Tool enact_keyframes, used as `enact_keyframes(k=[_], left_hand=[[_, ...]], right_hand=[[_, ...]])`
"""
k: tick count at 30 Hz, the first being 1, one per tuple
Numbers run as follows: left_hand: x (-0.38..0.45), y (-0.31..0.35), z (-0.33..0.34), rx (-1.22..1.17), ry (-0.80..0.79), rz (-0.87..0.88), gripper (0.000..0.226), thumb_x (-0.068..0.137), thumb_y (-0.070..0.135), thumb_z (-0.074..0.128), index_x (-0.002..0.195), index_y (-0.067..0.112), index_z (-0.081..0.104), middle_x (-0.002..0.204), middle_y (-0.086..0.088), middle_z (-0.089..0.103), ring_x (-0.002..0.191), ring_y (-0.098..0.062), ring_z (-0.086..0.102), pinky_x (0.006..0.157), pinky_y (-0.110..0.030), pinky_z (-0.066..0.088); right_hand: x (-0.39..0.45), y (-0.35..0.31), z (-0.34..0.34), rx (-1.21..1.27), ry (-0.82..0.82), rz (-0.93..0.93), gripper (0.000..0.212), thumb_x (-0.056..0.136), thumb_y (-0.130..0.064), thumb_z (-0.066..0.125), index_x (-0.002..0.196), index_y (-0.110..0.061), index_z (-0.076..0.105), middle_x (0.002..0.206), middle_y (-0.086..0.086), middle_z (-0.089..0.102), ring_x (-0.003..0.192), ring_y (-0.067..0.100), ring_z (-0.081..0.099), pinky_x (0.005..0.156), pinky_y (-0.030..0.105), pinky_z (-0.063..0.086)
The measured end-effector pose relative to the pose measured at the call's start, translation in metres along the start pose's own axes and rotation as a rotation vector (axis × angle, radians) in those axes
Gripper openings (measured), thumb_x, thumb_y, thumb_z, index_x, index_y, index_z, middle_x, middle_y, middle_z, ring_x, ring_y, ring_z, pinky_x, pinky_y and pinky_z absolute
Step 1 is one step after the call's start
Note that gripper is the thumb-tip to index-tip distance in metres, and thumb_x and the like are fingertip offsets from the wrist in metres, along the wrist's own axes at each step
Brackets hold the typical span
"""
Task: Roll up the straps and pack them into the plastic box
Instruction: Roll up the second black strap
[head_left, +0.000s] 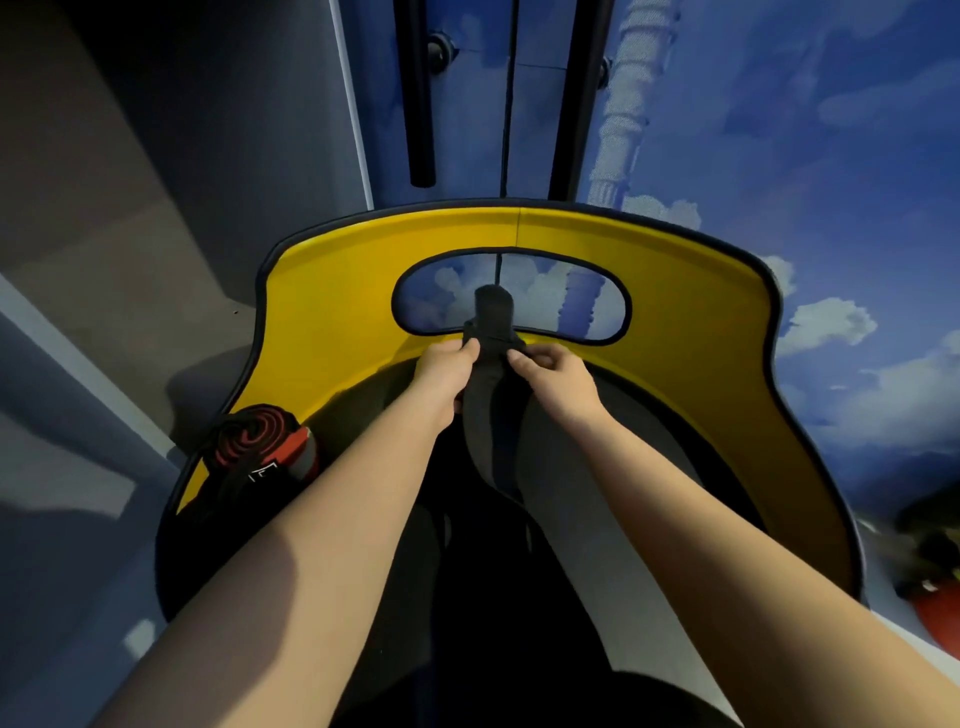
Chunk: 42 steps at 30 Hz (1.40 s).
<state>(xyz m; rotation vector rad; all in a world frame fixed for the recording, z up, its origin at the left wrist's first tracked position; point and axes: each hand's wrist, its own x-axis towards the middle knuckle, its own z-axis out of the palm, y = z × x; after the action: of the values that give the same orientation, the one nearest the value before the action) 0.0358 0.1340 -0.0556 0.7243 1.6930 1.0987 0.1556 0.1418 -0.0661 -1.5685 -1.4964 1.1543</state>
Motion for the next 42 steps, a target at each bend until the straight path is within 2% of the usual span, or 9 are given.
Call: enact_keyframes(k=[5, 11, 19, 23, 28, 31, 34, 38, 42], left_hand=[[0.024, -0.015, -0.003, 0.011, 0.012, -0.026, 0.044, 0.099, 0.03, 0.042, 0.141, 0.016, 0.04, 0.146, -0.005, 0.042, 0.134, -0.027, 0.038, 0.104, -0.04, 0.035], [0.041, -0.035, -0.01, -0.013, -0.056, -0.07, 0.056, 0.095, 0.014, 0.052, 0.145, 0.027, 0.031, 0.148, -0.005, 0.038, 0.133, -0.028, 0.041, 0.106, -0.045, 0.039], [0.049, -0.054, -0.008, 0.282, -0.066, 0.087, 0.066, 0.092, 0.01, 0.056, 0.147, 0.03, 0.025, 0.151, 0.0, 0.032, 0.128, -0.027, 0.043, 0.068, -0.027, 0.05], [0.053, -0.058, -0.008, 0.507, 0.008, 0.141, 0.058, 0.092, 0.016, 0.057, 0.145, 0.023, 0.033, 0.15, -0.001, 0.03, 0.123, -0.029, 0.048, 0.077, -0.035, 0.057], [0.044, -0.062, -0.019, 0.524, 0.074, 0.11, 0.041, 0.091, 0.014, 0.058, 0.131, 0.019, 0.049, 0.138, -0.009, 0.037, 0.106, -0.029, 0.056, 0.064, -0.029, 0.056], [0.033, -0.067, -0.03, 0.56, 0.09, 0.069, 0.026, 0.092, 0.016, 0.057, 0.118, 0.015, 0.051, 0.129, -0.01, 0.045, 0.088, -0.025, 0.057, 0.061, -0.03, 0.057], [0.016, -0.065, -0.039, 0.636, 0.004, 0.002, 0.023, 0.094, 0.024, 0.054, 0.115, 0.014, 0.049, 0.12, -0.01, 0.054, 0.088, -0.024, 0.062, 0.065, -0.034, 0.059], [-0.017, -0.058, -0.046, 0.727, -0.244, -0.125, 0.043, 0.096, 0.038, 0.046, 0.128, 0.01, 0.045, 0.11, -0.012, 0.059, 0.081, -0.025, 0.067, 0.062, -0.035, 0.057], [-0.042, -0.06, -0.049, 0.707, -0.328, -0.182, 0.058, 0.095, 0.042, 0.048, 0.137, 0.003, 0.04, 0.133, -0.016, 0.052, 0.097, -0.03, 0.068, 0.073, -0.036, 0.057]], right_hand=[[0.021, 0.02, 0.016, 0.265, -0.034, 0.142, 0.034, 0.09, -0.013, 0.06, 0.124, -0.01, 0.057, 0.108, 0.005, 0.058, 0.098, 0.019, 0.056, 0.061, 0.023, 0.044], [0.049, 0.029, 0.033, 0.11, 0.013, 0.111, 0.038, 0.087, -0.009, 0.063, 0.123, -0.019, 0.058, 0.128, 0.004, 0.058, 0.118, 0.02, 0.054, 0.099, 0.03, 0.044], [0.046, 0.051, 0.037, -0.047, 0.053, -0.002, 0.047, 0.09, -0.004, 0.056, 0.134, -0.02, 0.05, 0.133, 0.002, 0.057, 0.125, 0.017, 0.051, 0.096, 0.021, 0.037], [0.048, 0.054, 0.038, -0.214, -0.017, -0.021, 0.047, 0.093, -0.011, 0.054, 0.138, -0.019, 0.045, 0.137, 0.006, 0.054, 0.127, 0.022, 0.049, 0.102, 0.027, 0.037], [0.036, 0.049, 0.032, -0.245, -0.066, -0.047, 0.052, 0.094, -0.02, 0.054, 0.143, -0.018, 0.038, 0.139, 0.006, 0.051, 0.129, 0.022, 0.047, 0.103, 0.026, 0.035], [0.022, 0.051, 0.024, -0.22, 0.011, -0.019, 0.042, 0.094, -0.018, 0.054, 0.135, -0.009, 0.048, 0.133, 0.01, 0.056, 0.124, 0.025, 0.051, 0.103, 0.028, 0.038], [0.005, 0.055, 0.018, -0.229, 0.026, 0.031, 0.029, 0.093, -0.021, 0.055, 0.118, -0.008, 0.062, 0.113, 0.013, 0.066, 0.102, 0.029, 0.063, 0.089, 0.042, 0.053], [-0.023, 0.047, 0.009, -0.334, -0.138, 0.139, 0.033, 0.095, -0.029, 0.052, 0.123, -0.013, 0.059, 0.094, 0.007, 0.059, 0.077, 0.027, 0.067, 0.065, 0.041, 0.06], [-0.046, 0.05, 0.004, -0.373, -0.218, 0.183, 0.036, 0.095, -0.027, 0.053, 0.126, -0.01, 0.057, 0.097, 0.008, 0.061, 0.069, 0.023, 0.066, 0.058, 0.034, 0.06]])
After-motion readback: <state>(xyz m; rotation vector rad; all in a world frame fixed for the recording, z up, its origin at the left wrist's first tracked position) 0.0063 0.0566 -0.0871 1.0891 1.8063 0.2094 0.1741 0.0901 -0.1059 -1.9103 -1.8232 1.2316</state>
